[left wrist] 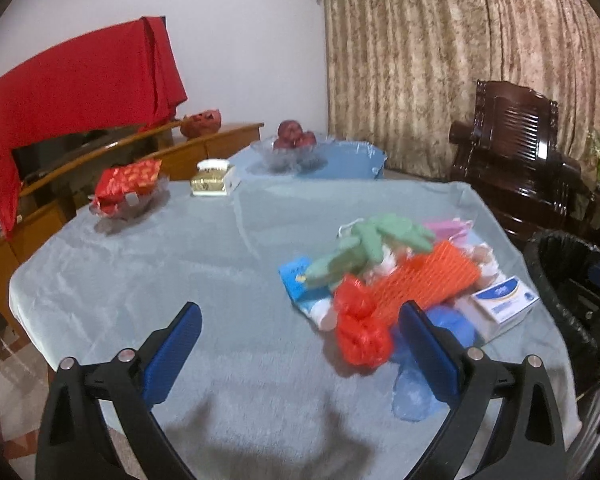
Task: Collect trash
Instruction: 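Grasp the red plastic bag with the left gripper while the right gripper grasps the blue bag, then carry both bags over the black bin and open both grippers to drop them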
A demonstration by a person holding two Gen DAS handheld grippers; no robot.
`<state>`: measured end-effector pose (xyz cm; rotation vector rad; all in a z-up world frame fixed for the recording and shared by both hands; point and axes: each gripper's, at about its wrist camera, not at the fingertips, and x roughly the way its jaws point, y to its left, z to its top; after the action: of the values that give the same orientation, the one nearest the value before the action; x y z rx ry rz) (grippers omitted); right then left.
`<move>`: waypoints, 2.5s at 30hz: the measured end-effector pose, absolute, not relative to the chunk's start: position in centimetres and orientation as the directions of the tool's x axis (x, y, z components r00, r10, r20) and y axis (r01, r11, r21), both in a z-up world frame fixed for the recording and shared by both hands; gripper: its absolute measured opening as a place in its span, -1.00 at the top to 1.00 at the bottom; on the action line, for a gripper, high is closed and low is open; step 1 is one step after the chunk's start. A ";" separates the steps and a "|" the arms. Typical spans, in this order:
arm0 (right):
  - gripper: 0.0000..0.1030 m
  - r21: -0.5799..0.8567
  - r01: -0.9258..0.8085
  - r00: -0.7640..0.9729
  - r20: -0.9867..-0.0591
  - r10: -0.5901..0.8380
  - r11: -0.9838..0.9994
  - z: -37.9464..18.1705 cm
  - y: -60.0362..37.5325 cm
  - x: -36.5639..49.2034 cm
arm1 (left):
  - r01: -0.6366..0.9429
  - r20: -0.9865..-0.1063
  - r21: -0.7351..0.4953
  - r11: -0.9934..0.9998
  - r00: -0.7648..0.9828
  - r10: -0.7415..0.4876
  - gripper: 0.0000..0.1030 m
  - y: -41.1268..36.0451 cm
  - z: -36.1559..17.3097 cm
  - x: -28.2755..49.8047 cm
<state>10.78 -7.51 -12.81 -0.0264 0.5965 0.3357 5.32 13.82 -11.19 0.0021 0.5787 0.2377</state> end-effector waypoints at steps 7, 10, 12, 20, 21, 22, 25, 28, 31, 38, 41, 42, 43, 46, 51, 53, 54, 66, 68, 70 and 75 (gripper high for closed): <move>-0.32 0.080 -0.432 0.708 -0.587 0.392 0.898 -14.7 -3.3 12.2 | -0.230 -0.590 0.046 0.972 0.779 0.212 -0.74 15.9 -13.3 6.5; -0.18 0.083 -0.477 0.672 -0.608 0.424 0.875 -15.6 -1.4 12.7 | -0.236 -0.598 0.045 0.971 0.772 0.215 -0.69 16.7 -13.8 6.8; -0.09 0.088 -0.502 0.649 -0.620 0.442 0.860 -16.3 -0.4 12.8 | -0.242 -0.603 0.044 0.969 0.767 0.219 -0.67 17.2 -14.2 6.9; -0.04 0.033 -0.497 0.632 -0.670 0.388 0.867 -18.8 1.4 13.7 | -0.234 -0.634 0.028 0.972 0.748 0.198 -0.54 18.0 -15.4 7.3; -0.02 0.026 -0.497 0.627 -0.680 0.380 0.867 -19.2 1.6 13.8 | -0.232 -0.635 0.027 0.972 0.747 0.196 -0.53 18.1 -15.5 7.3; 0.07 0.023 -0.496 0.625 -0.685 0.375 0.868 -19.5 1.5 13.9 | -0.230 -0.637 0.027 0.973 0.746 0.194 -0.53 18.0 -15.6 7.3; 0.33 0.012 -0.501 0.625 -0.687 0.371 0.865 -19.6 1.4 14.0 | -0.225 -0.638 0.026 0.974 0.746 0.190 -0.52 17.7 -15.7 7.3; 0.86 0.026 -0.517 0.615 -0.684 0.392 0.855 -19.4 1.3 14.0 | -0.216 -0.640 0.027 0.976 0.747 0.183 -0.49 17.4 -15.8 7.4; 0.96 0.047 -0.545 0.601 -0.674 0.429 0.837 -18.7 1.2 13.5 | -0.206 -0.639 0.027 0.978 0.749 0.176 -0.44 17.0 -15.7 7.4; 0.97 0.060 -0.568 0.625 -0.617 0.478 0.821 -15.5 0.1 12.2 | -0.183 -0.624 0.022 0.983 0.766 0.156 -0.43 15.9 -15.0 7.2; 0.97 0.068 -0.569 0.639 -0.592 0.492 0.820 -14.0 -0.6 11.7 | -0.164 -0.619 0.014 0.986 0.773 0.137 -0.44 15.2 -14.8 7.2; 0.97 0.068 -0.566 0.645 -0.584 0.492 0.822 -13.5 -1.0 11.5 | -0.157 -0.623 0.011 0.988 0.772 0.130 -0.46 14.9 -14.9 7.3; 0.97 0.066 -0.562 0.650 -0.582 0.489 0.825 -13.2 -1.3 11.5 | -0.146 -0.631 0.009 0.989 0.766 0.119 -0.47 14.7 -15.0 7.6; 0.97 0.066 -0.544 0.665 -0.574 0.478 0.836 -12.6 -2.3 11.3 | -0.135 -0.646 0.029 0.990 0.754 0.122 -0.50 14.2 -16.1 8.4; 0.97 0.071 -0.519 0.677 -0.574 0.460 0.852 -12.5 -3.5 11.5 | -0.159 -0.676 0.047 0.986 0.722 0.148 -0.50 14.6 -18.0 10.2; 0.97 0.076 -0.513 0.675 -0.580 0.456 0.855 -12.8 -3.7 11.8 | -0.168 -0.685 0.054 0.984 0.711 0.159 -0.49 14.9 -18.7 10.9; 0.97 0.077 -0.512 0.673 -0.583 0.455 0.856 -12.9 -3.6 12.0 | -0.169 -0.692 0.052 0.984 0.705 0.158 -0.44 15.0 -19.1 11.2; 0.97 0.080 -0.522 0.671 -0.576 0.467 0.849 -12.5 -3.6 11.9 | -0.131 -0.668 -0.055 0.990 0.742 0.061 0.38 15.7 -16.4 10.1; 0.97 0.083 -0.527 0.679 -0.558 0.477 0.846 -11.8 -3.8 11.6 | -0.111 -0.648 -0.062 0.992 0.760 0.045 0.39 14.9 -14.6 9.6; 0.97 0.082 -0.527 0.691 -0.538 0.483 0.846 -10.8 -4.2 11.4 | -0.086 -0.627 -0.066 0.994 0.778 0.026 0.39 14.1 -13.0 9.3; 0.97 0.070 -0.497 0.737 -0.492 0.463 0.865 -8.3 -6.2 10.8 | -0.005 -0.585 -0.098 0.995 0.809 -0.053 0.39 11.7 -9.4 8.8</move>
<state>10.83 -6.21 -8.25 -0.0670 0.5218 0.5276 8.80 11.72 -9.44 -0.0962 0.6278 -0.0254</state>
